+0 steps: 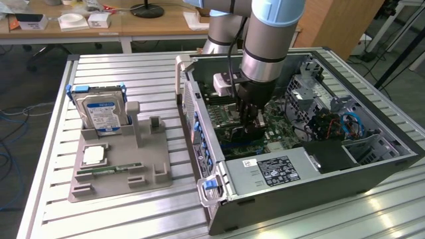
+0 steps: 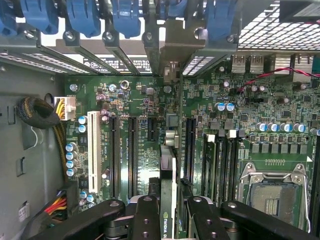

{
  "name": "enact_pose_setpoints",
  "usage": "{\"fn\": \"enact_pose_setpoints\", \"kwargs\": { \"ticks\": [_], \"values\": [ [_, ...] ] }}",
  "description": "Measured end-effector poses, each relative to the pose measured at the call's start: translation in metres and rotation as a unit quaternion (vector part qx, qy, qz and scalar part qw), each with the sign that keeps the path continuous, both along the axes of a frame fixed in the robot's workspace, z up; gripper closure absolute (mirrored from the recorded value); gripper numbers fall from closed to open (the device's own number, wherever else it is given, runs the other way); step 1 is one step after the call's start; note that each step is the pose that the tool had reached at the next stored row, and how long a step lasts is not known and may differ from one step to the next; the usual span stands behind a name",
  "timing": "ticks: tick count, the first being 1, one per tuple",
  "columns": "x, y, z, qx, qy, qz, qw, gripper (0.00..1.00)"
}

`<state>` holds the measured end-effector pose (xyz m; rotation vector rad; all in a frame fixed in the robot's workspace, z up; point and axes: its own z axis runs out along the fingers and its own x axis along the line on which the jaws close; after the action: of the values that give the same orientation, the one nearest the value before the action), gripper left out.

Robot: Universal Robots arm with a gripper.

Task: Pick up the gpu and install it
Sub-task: 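Insert the gpu into the slot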

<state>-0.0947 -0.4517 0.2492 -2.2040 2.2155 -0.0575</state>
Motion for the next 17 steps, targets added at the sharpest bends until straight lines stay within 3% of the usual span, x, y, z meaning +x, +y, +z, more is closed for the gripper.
{"fn": "enact_pose_setpoints", "kwargs": {
  "ticks": [17],
  "values": [
    [0.0,0.0,-0.0039,0.0001,-0.0015,0.0,1.0,0.74]
  ]
}}
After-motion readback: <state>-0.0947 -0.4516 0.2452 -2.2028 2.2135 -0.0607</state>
